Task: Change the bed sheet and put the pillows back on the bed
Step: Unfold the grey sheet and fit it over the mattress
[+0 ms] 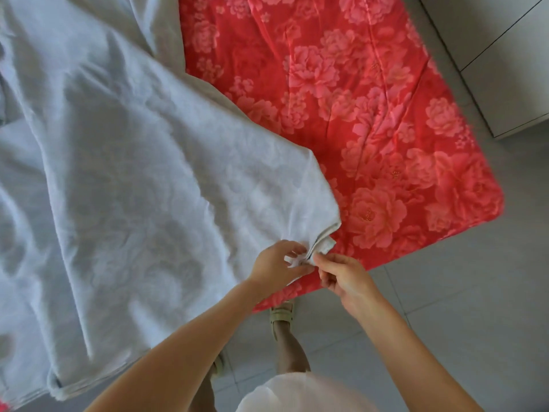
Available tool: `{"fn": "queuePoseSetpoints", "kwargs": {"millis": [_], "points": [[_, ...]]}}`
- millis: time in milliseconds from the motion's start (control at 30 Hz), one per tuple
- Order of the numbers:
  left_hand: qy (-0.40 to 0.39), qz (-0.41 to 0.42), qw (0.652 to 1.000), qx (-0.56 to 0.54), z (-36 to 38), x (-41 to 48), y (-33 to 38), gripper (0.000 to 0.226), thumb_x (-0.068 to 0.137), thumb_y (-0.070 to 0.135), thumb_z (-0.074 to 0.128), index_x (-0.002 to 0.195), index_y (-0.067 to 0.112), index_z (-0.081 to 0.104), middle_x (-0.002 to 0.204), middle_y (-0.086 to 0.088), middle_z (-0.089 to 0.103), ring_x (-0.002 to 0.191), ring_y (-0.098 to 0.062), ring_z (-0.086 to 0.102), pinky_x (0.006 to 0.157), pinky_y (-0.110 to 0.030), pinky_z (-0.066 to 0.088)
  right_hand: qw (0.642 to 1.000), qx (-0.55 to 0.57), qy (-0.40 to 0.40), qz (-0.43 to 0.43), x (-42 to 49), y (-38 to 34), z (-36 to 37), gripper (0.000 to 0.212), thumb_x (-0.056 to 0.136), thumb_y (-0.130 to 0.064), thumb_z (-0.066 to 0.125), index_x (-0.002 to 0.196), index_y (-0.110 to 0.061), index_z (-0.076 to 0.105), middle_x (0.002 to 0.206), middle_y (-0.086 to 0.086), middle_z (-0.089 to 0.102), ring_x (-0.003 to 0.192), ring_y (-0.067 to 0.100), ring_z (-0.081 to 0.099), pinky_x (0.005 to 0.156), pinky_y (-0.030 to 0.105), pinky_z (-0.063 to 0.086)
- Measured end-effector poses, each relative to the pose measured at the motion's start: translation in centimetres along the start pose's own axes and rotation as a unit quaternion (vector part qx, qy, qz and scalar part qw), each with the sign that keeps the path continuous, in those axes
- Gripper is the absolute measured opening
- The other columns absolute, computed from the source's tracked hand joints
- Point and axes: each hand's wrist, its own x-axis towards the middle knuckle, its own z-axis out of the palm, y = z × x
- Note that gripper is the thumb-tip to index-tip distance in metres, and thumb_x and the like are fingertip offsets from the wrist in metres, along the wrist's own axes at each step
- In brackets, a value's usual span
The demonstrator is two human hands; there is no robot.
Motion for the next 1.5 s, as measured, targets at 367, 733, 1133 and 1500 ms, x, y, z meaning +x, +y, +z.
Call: {"fn": "queuePoseSetpoints", "kwargs": {"millis": [367,733,1133,1500], "points": [[0.008,-0.053,0.985,-0.167,-1.3,-0.9,5.5,0.009,0.079,0.025,0.075,0.075,0.021,0.068,0.068,0.008,0.064,0.066,-0.008,0.059,0.066,-0.022,0.046,1.000,0.003,-0.015,-0.006,-2.5,-0.7,0.0,0.026,0.083,-0.005,0.068,0.059,-0.012,0.064,0.047,0.000,0.046,0.049,0.013,0.034,0.053,0.024,0.027],[0.083,-0.005,0.993,-0.084,-9.9,-2.4,6.9,0.028,0.086,0.017,0.065,0.059,0.017,0.058,0.049,0.013,0.045,0.048,-0.002,0.039,0.052,-0.017,0.033,0.839,-0.477,0.233,-0.117,-2.4,-1.7,-3.8,0.030,0.084,-0.020,0.065,0.114,-0.014,0.062,0.114,0.011,0.065,0.104,0.029,0.062,0.084,0.040,0.050],[0.151,0.073,0.986,-0.016,-17.0,-11.5,10.8,0.017,0.087,0.021,0.066,0.070,0.015,0.065,0.050,0.015,0.046,0.047,0.001,0.041,0.050,-0.013,0.031,0.602,-0.463,-0.071,-0.646,-13.0,-18.8,10.5,0.018,0.079,-0.031,0.064,0.082,-0.016,0.072,0.071,-0.011,0.068,0.063,-0.001,0.053,0.084,0.024,0.039],[0.347,0.029,0.935,-0.071,-27.0,-19.2,5.2,0.035,0.078,0.016,0.072,0.056,0.010,0.045,0.048,0.009,0.036,0.050,-0.008,0.033,0.051,-0.024,0.027,0.588,-0.503,-0.174,-0.609,-19.6,-20.5,26.3,0.012,0.086,-0.019,0.068,0.082,-0.008,0.071,0.058,-0.019,0.052,0.057,-0.004,0.051,0.058,0.010,0.032]]}}
